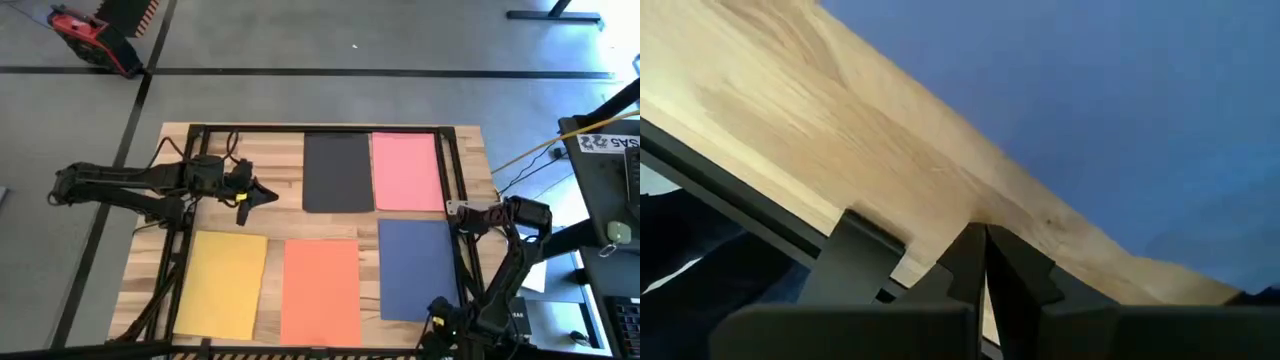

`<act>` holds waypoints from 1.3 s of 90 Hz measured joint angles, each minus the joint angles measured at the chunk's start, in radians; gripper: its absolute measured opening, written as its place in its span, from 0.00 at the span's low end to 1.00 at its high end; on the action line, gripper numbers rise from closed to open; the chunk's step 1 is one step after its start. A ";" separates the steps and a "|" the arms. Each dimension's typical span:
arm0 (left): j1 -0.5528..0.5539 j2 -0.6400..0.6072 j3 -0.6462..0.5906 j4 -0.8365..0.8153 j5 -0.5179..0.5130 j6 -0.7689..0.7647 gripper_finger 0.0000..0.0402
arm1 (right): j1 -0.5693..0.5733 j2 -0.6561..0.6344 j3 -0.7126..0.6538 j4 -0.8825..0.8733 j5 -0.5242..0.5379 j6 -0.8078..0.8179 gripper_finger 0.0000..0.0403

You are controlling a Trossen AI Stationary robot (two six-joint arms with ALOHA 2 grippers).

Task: Organize paper
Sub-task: Stack the blue paper on top of the stacked blue papers

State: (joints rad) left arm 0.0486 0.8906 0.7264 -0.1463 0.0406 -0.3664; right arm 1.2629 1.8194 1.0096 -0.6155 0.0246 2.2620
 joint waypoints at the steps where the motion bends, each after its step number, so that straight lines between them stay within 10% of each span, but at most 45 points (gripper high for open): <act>1: 0.000 0.000 0.000 0.000 0.000 0.000 0.00 | 0.000 0.000 0.000 0.000 0.000 0.000 0.00; 117: -0.001 0.000 0.000 0.006 0.000 -0.014 0.00 | 0.001 0.002 0.036 0.007 0.001 -0.070 0.00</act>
State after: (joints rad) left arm 0.0475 0.8906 0.7265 -0.1398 0.0410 -0.3801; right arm 1.2636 1.8210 1.0458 -0.6080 0.0257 2.1918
